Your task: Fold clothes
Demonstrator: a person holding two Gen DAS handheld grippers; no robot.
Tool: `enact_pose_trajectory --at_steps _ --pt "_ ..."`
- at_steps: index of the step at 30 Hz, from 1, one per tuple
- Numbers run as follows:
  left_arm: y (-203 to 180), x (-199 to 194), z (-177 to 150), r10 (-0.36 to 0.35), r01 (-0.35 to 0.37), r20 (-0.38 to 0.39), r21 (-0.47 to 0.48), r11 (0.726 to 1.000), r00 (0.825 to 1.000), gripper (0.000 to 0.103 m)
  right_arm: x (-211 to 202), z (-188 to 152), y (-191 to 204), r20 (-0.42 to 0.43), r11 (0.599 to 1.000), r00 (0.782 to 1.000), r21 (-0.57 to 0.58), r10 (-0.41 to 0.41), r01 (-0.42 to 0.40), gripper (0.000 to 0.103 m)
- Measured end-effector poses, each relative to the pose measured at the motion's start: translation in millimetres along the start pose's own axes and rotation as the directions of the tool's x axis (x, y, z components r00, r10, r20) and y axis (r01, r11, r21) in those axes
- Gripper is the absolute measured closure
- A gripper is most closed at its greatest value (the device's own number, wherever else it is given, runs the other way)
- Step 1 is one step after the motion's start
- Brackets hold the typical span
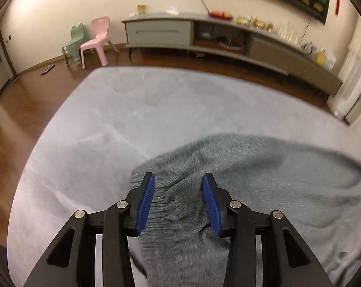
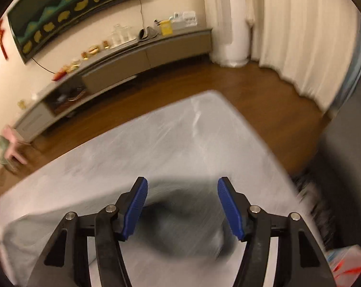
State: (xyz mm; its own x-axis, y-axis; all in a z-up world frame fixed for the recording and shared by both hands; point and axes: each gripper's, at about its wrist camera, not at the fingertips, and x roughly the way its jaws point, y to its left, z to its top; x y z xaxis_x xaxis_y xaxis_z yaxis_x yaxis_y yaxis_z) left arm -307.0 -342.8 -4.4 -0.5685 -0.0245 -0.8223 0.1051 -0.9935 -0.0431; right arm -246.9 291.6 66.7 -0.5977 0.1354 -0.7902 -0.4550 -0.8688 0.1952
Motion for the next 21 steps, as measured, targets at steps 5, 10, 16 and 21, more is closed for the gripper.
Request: enact_pose_trajectory --at_steps 5,10,16,21 --pt "5 -46 -32 -0.081 0.083 -0.048 0.042 0.996 0.996 0.045 -68 -102 33 -0.125 0.965 0.984 -0.212 0.13 -0.154 0.039" --pt "-14 -81 -94 -0.112 0.124 -0.118 0.092 0.988 0.987 0.042 -136 -216 52 -0.21 0.904 0.959 -0.344 0.19 -0.254 0.033" --pt "-39 -111 -156 -0.147 0.172 -0.159 0.15 0.974 0.976 0.042 -142 -328 73 -0.322 0.787 0.946 -0.576 0.033 -0.223 0.03" --pt "-58 -108 -183 -0.102 0.133 -0.163 0.195 0.972 0.981 0.044 -112 -331 77 -0.306 0.696 0.944 -0.705 -0.126 -0.136 0.08"
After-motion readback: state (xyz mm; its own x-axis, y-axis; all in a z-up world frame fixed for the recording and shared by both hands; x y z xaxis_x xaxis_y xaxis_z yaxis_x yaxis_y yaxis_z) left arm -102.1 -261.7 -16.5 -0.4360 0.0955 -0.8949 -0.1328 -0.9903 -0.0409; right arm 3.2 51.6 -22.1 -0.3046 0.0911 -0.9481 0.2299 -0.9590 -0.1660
